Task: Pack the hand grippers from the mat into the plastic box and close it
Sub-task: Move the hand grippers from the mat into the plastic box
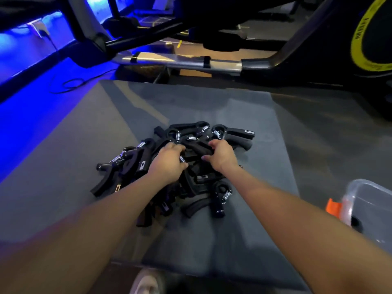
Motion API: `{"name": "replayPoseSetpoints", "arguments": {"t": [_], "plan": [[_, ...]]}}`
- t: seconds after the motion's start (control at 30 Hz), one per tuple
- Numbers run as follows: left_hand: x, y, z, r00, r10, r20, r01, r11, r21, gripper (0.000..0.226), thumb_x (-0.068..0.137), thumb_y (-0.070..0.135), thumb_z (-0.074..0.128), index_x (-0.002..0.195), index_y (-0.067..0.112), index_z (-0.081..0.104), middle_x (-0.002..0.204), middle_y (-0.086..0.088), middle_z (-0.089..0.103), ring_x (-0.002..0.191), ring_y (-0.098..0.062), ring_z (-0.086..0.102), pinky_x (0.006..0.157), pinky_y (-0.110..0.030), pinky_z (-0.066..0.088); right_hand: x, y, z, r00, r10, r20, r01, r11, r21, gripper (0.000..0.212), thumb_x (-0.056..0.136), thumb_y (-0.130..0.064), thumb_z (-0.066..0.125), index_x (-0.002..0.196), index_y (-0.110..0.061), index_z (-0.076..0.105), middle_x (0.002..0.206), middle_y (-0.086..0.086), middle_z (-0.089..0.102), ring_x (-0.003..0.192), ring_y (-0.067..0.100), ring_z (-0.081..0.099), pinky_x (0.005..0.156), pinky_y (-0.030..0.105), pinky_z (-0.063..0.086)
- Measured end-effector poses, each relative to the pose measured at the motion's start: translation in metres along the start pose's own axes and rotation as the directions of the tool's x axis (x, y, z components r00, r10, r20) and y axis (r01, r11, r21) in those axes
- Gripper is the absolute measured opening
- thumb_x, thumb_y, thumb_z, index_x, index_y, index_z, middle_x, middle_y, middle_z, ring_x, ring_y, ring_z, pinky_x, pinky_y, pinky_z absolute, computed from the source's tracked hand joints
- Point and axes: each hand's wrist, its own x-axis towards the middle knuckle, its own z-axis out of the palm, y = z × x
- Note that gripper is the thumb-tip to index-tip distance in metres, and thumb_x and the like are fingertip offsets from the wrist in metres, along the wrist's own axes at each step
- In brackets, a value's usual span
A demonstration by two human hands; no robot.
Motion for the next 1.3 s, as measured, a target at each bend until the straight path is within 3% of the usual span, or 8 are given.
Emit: {"name": "replayPoseSetpoints", "arguments": {"t": [0.33, 0.5, 0.63, 0.73, 1.0, 1.1, 1.23, 1.3], "plan": [[0.022, -0.003, 0.01, 0.999, -0.04, 0.03, 0.041, 0.999, -0.025, 0.052, 0.088, 0.025, 0.06, 0.136, 0.016, 0.043, 0.137, -0.006, 0.04, 0.129, -0.024, 0.04, 0.109, -0.038, 0.036, 0.011, 0.003, 0.004, 0.999, -0.007, -0.04, 0.001, 0.989, -0.151, 0.035, 0.08, -0.014, 0.069, 0.115, -0.011, 0.064, 0.123, 0.014, 0.061, 0.117, 0.034, 0.055, 0.098, 0.039, 0.047], [0.025, 0.021, 0.005, 1.0, -0.014, 0.004, 0.014, 0.998, -0.063, 0.051, 0.088, 0.024, 0.061, 0.136, 0.015, 0.044, 0.137, -0.007, 0.041, 0.129, -0.024, 0.042, 0.109, -0.036, 0.036, 0.012, 0.005, -0.021, 0.987, 0.157, -0.021, -0.15, 0.968, 0.199, 0.038, 0.077, -0.012, 0.074, 0.114, -0.01, 0.065, 0.107, 0.01, 0.067, 0.106, 0.028, 0.062, 0.099, 0.036, 0.047], [0.024, 0.052, -0.002, 0.999, -0.029, -0.019, 0.026, 0.988, -0.151, 0.051, 0.089, 0.024, 0.059, 0.137, 0.014, 0.044, 0.14, -0.009, 0.041, 0.13, -0.027, 0.043, 0.109, -0.033, 0.035, -0.009, 0.003, -0.06, 0.983, 0.164, 0.083, -0.177, 0.72, 0.671, 0.027, 0.084, 0.001, 0.064, 0.111, -0.003, 0.062, 0.072, 0.003, 0.06, 0.069, 0.02, 0.058, 0.067, 0.024, 0.051], [0.022, 0.076, -0.004, 0.997, -0.079, -0.026, 0.069, 0.961, -0.269, 0.05, 0.09, 0.024, 0.057, 0.137, 0.012, 0.042, 0.139, -0.012, 0.046, 0.127, -0.03, 0.047, 0.108, -0.034, 0.037, -0.033, 0.005, -0.092, 0.985, 0.096, 0.144, -0.173, 0.546, 0.82, 0.027, 0.09, 0.0, 0.054, 0.117, 0.002, 0.06, 0.064, 0.0, 0.064, 0.064, 0.015, 0.057, 0.054, 0.019, 0.052], [-0.008, 0.145, 0.001, 0.993, 0.077, 0.085, 0.021, 0.606, -0.795, 0.034, 0.099, 0.013, 0.04, 0.132, 0.014, 0.048, 0.124, -0.009, 0.061, 0.113, -0.022, 0.057, 0.106, -0.033, 0.04, -0.091, 0.036, -0.144, 0.982, 0.016, 0.188, -0.184, 0.302, 0.935, 0.019, 0.096, -0.005, 0.044, 0.09, -0.009, 0.062, 0.086, 0.008, 0.063, 0.08, 0.017, 0.06, 0.068, 0.025, 0.058], [-0.019, 0.164, 0.009, 0.988, 0.127, 0.091, 0.014, 0.509, -0.86, 0.029, 0.097, 0.009, 0.046, 0.125, 0.011, 0.054, 0.122, -0.015, 0.063, 0.114, -0.029, 0.06, 0.106, -0.045, 0.042, -0.108, 0.059, -0.159, 0.987, 0.033, 0.155, -0.157, 0.34, 0.927, 0.02, 0.098, -0.006, 0.041, 0.099, -0.006, 0.061, 0.089, 0.008, 0.062, 0.081, 0.017, 0.059, 0.079, 0.029, 0.052], [-0.034, 0.196, 0.022, 0.991, 0.128, 0.047, -0.022, 0.488, -0.873, 0.032, 0.092, 0.001, 0.052, 0.125, 0.0, 0.054, 0.118, -0.02, 0.063, 0.1, -0.02, 0.058, 0.091, -0.031, 0.047, -0.121, 0.087, -0.18, 0.992, 0.092, -0.09, 0.015, 0.611, 0.792, 0.039, 0.092, 0.003, 0.05, 0.131, 0.0, 0.048, 0.101, 0.014, 0.062, 0.077, 0.019, 0.06, 0.073, 0.029, 0.052], [-0.04, 0.214, 0.035, 0.985, 0.16, 0.06, -0.027, 0.489, -0.872, 0.034, 0.091, 0.002, 0.054, 0.126, 0.001, 0.054, 0.114, -0.017, 0.063, 0.099, -0.018, 0.058, 0.092, -0.03, 0.046, -0.129, 0.096, -0.189, 0.979, 0.07, -0.19, 0.073, 0.752, 0.655, 0.054, 0.087, 0.006, 0.057, 0.138, -0.006, 0.043, 0.117, 0.014, 0.061, 0.094, 0.023, 0.062, 0.082, 0.036, 0.055]]}}
